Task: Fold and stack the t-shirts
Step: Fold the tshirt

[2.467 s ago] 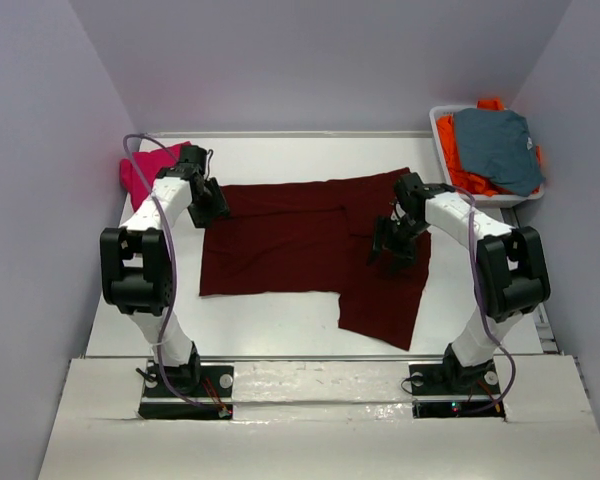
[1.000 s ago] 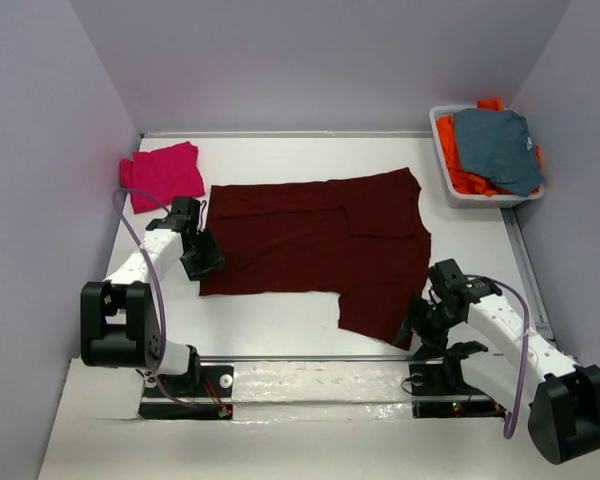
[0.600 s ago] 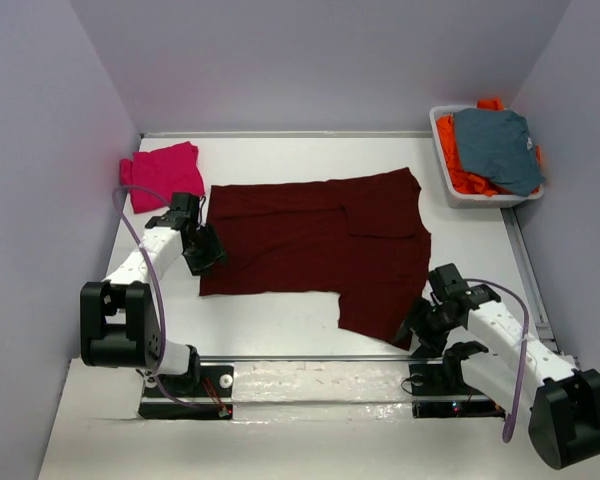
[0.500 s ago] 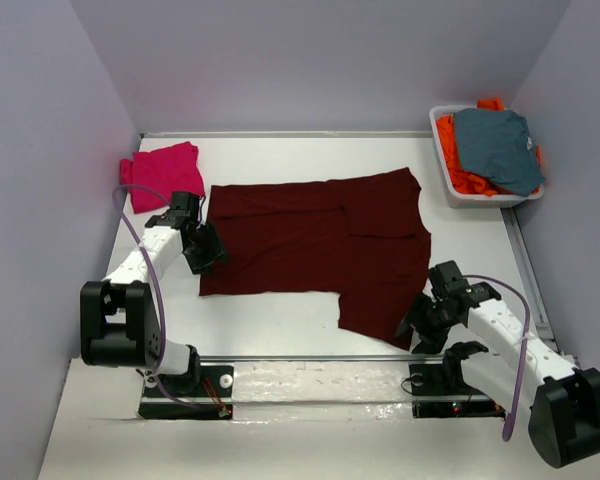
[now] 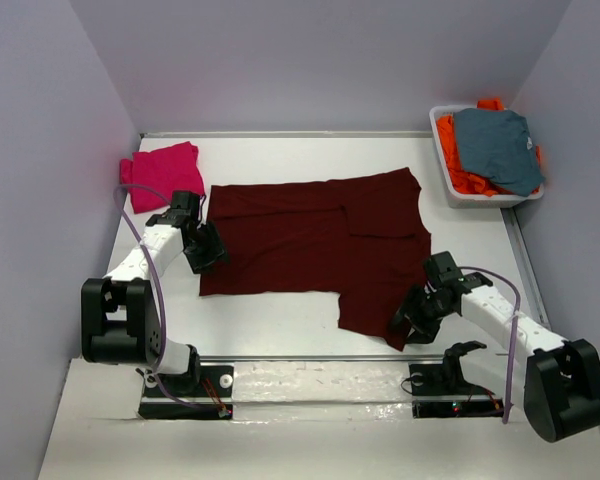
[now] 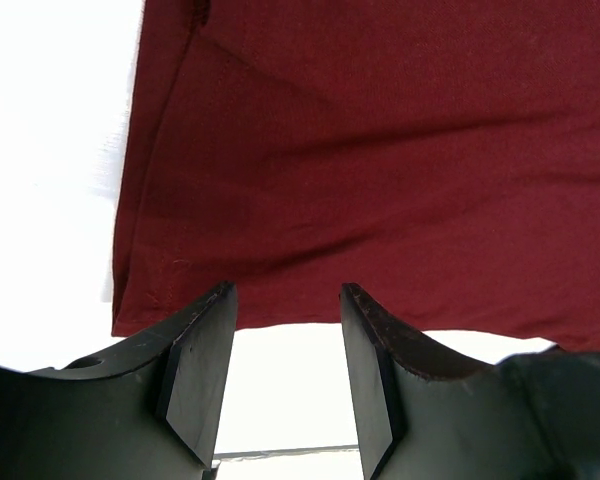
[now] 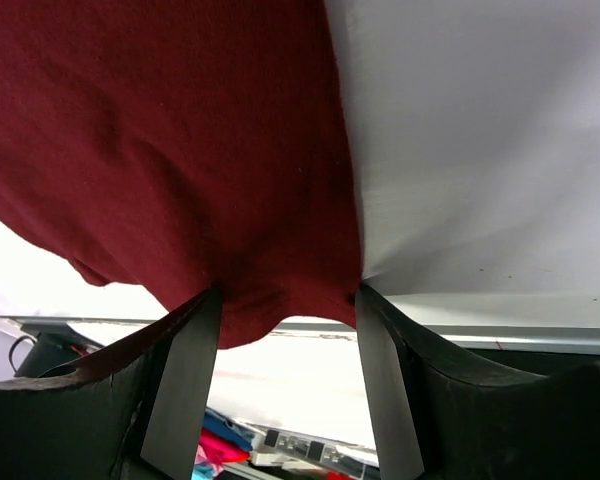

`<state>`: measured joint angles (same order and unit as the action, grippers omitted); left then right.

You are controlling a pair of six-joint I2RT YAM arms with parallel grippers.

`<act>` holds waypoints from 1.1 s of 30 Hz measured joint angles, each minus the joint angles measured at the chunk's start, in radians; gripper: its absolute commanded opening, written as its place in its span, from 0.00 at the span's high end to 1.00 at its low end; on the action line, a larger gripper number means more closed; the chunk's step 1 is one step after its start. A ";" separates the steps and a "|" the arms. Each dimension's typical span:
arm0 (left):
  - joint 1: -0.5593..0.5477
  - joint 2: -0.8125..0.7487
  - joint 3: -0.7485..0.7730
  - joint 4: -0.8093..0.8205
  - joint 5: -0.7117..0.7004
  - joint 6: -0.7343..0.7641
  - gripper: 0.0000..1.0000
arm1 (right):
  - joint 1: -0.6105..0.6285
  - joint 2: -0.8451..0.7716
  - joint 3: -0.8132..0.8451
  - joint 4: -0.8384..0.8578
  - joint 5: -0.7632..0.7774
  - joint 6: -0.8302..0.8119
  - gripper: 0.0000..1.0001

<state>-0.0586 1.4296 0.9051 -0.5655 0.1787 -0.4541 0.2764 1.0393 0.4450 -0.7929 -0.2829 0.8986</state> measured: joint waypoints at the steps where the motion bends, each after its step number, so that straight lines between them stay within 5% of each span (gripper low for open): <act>1: 0.000 0.000 0.000 0.000 -0.003 0.000 0.43 | 0.000 -0.002 0.000 0.000 -0.003 -0.002 0.38; 19: 0.010 0.000 -0.029 -0.016 -0.030 -0.012 0.43 | 0.000 -0.078 -0.005 -0.066 -0.013 -0.013 0.43; 33: 0.121 -0.055 -0.080 -0.086 -0.068 -0.015 0.43 | 0.000 -0.085 -0.005 -0.082 -0.020 -0.024 0.42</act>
<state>0.0628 1.3743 0.8246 -0.6514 0.1108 -0.4694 0.2764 0.9543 0.4404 -0.8745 -0.3031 0.8745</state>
